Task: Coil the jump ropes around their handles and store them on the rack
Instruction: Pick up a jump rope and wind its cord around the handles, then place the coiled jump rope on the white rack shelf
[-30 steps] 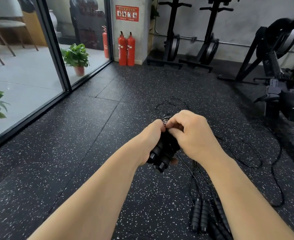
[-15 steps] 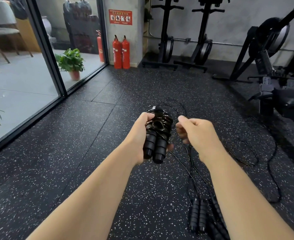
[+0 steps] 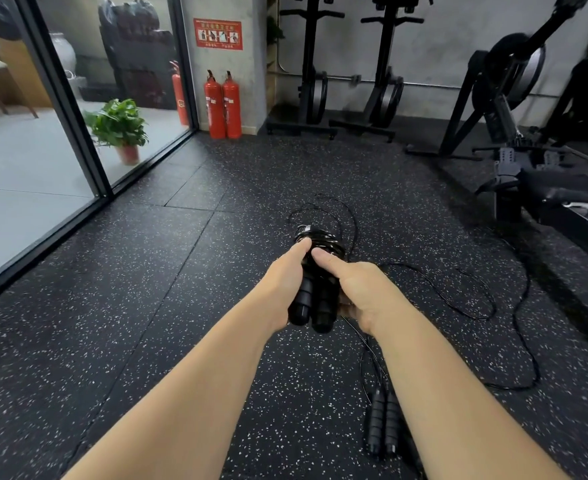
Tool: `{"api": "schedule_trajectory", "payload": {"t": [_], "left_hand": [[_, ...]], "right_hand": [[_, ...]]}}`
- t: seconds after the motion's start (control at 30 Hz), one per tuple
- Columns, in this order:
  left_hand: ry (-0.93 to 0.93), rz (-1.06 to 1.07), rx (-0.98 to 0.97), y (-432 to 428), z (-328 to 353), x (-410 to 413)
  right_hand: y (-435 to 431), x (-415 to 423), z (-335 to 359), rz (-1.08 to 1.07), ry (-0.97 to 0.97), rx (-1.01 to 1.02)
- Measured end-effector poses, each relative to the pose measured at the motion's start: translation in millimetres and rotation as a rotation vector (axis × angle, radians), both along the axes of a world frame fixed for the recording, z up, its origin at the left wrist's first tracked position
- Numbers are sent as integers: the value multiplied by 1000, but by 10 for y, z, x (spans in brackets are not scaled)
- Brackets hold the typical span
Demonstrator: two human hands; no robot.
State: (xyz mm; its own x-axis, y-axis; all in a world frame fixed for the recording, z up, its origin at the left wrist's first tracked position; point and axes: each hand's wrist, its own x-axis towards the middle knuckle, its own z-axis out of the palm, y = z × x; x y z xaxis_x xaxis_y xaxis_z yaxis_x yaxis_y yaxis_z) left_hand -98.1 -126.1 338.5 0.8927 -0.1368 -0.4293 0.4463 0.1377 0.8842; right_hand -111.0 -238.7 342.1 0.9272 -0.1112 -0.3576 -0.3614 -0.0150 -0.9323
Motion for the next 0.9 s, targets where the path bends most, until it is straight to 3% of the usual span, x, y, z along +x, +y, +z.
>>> {"api": "schedule_trajectory", "payload": {"t": [0.43,0.9], "left_hand": [[-98,-11,237,-172,-48,31],[-206,-127,199,-759,247,-550]], "right_hand": [[-212,-78,-85,-149,-2,24],[-752,-866,249,-442,-7,72]]}}
